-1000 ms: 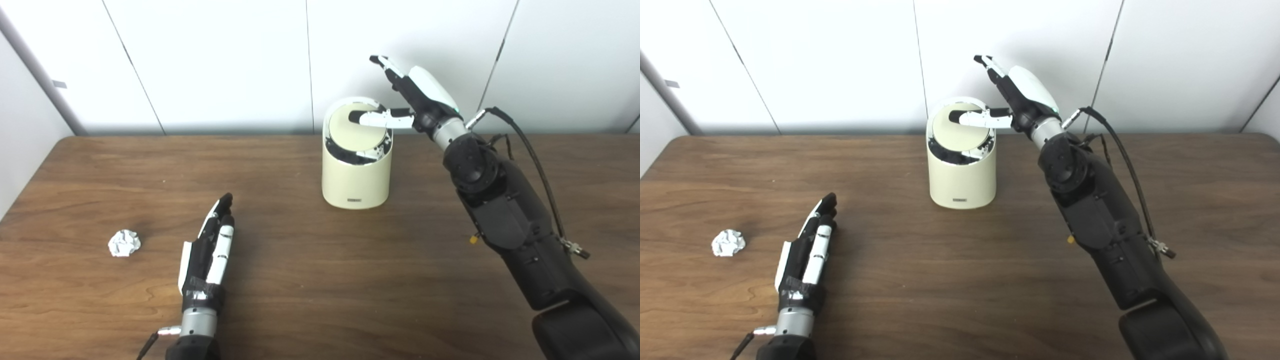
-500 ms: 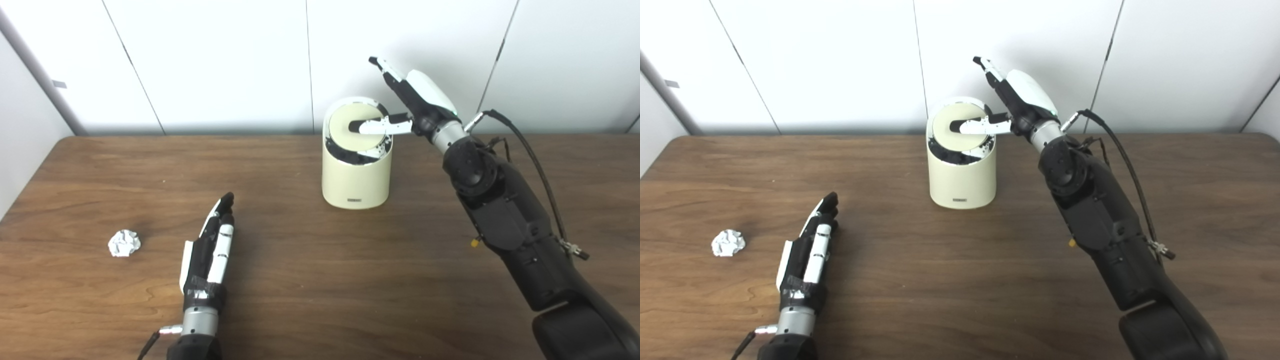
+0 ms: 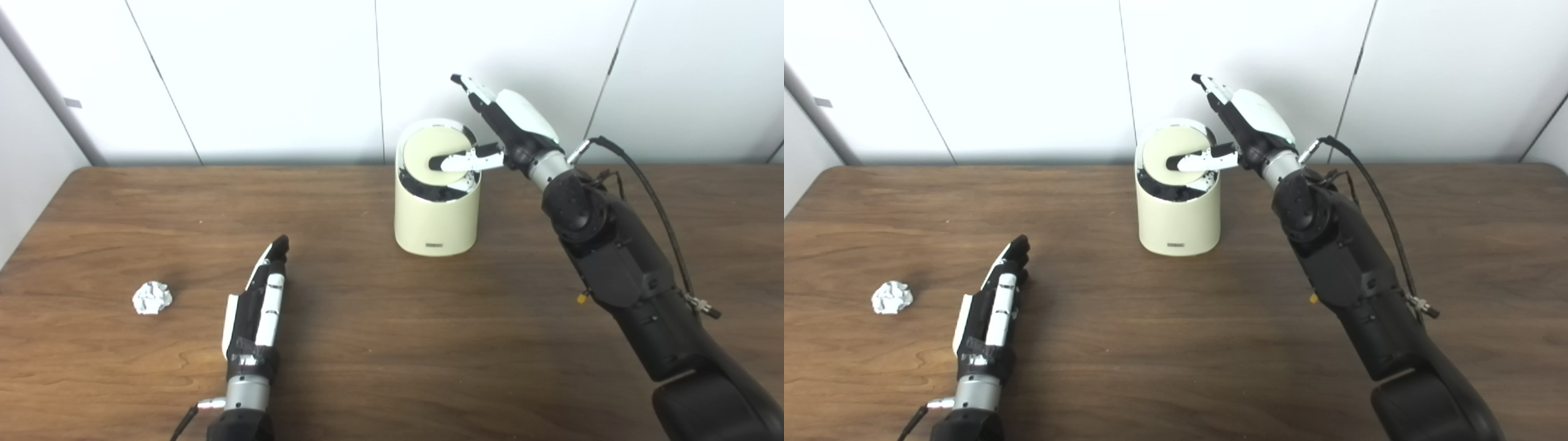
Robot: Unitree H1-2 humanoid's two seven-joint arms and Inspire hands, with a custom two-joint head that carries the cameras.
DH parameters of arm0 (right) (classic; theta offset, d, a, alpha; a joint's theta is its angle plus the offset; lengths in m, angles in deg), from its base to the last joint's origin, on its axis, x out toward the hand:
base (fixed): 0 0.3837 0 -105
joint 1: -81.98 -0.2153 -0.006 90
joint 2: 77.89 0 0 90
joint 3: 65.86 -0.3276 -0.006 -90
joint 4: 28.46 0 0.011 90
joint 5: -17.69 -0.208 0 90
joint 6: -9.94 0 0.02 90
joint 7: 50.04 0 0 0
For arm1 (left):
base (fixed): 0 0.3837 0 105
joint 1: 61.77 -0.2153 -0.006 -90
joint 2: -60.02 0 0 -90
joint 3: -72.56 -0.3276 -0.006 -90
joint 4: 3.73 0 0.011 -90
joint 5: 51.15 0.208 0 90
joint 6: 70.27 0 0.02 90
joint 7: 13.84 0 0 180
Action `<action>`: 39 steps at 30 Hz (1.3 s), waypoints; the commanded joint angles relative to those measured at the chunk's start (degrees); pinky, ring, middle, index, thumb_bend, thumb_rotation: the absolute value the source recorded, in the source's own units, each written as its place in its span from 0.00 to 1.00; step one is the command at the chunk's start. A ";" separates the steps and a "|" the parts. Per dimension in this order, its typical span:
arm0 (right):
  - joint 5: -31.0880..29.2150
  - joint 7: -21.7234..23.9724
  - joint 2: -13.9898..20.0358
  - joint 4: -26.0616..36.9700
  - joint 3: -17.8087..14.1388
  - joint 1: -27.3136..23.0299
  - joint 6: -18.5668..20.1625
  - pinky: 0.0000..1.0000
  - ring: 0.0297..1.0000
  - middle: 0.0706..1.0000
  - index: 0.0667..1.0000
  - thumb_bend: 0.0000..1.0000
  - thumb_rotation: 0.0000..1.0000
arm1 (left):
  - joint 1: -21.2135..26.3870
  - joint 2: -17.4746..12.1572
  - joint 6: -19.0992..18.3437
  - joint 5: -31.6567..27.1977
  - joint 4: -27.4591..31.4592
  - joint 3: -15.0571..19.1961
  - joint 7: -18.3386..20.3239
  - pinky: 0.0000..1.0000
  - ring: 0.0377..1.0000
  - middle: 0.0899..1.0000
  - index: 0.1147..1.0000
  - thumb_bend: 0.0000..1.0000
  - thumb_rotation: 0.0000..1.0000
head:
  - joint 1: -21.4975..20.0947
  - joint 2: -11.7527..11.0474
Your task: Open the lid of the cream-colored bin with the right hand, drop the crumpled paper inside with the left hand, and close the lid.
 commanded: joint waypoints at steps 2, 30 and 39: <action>1.14 -1.26 1.31 1.29 0.16 -2.98 -2.32 0.95 1.00 1.00 1.00 0.76 0.56 | -0.25 1.16 1.76 0.28 -0.63 -0.68 -0.44 1.00 0.98 0.94 0.91 0.35 0.86 | 0.40 0.12; 4.56 -5.25 1.94 -0.03 2.49 -2.47 -4.24 0.95 0.99 1.00 0.96 0.83 0.06 | -0.31 1.70 1.46 -0.50 -0.09 -0.71 -0.32 1.00 0.99 0.95 0.92 0.36 0.85 | 0.48 0.74; 2.32 -4.42 1.21 1.90 1.47 -2.07 -4.52 0.92 0.98 1.00 0.96 0.76 0.23 | -0.54 1.83 0.60 0.31 0.39 -1.07 -0.60 1.00 0.98 0.94 0.92 0.37 0.83 | 0.44 0.74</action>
